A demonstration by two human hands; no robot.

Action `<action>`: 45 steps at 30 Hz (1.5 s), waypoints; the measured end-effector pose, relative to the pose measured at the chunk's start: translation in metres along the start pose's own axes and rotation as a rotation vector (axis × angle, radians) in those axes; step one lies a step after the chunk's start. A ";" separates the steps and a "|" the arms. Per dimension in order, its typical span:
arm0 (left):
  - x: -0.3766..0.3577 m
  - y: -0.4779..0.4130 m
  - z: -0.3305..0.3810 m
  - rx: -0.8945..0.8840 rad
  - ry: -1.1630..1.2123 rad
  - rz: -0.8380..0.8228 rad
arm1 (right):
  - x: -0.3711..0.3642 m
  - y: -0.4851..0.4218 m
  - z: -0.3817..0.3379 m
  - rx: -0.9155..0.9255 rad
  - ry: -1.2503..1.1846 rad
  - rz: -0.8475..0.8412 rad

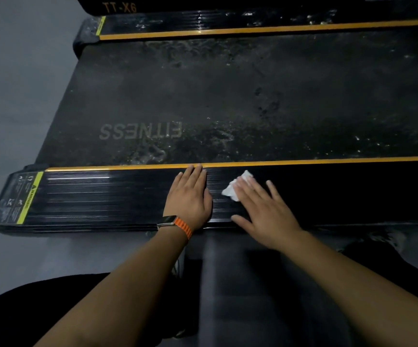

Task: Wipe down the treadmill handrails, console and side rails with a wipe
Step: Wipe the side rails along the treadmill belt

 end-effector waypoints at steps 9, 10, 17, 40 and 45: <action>-0.001 -0.001 0.000 -0.002 -0.019 -0.013 | 0.005 -0.008 -0.004 -0.080 -0.035 -0.024; -0.001 0.000 0.000 -0.005 -0.016 -0.005 | 0.006 -0.015 -0.011 -0.044 -0.043 -0.036; 0.002 0.000 0.002 0.001 -0.004 -0.003 | 0.016 0.001 0.042 -0.013 0.024 -0.083; 0.011 0.009 -0.054 -0.082 -0.008 -0.072 | 0.031 -0.049 -0.041 -0.098 -0.077 -0.197; 0.017 0.018 -0.072 -0.026 -0.018 -0.054 | 0.019 -0.055 -0.059 -0.035 -0.042 -0.144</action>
Point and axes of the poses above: each hand's wrist, its own y-axis away from the middle knuckle, its own x-axis out of the back of the hand, z = x × y, the point moved 2 cm from there along -y, towards the middle knuckle, and after that the axes turned 3 degrees about -z, right-handed, at the moved point
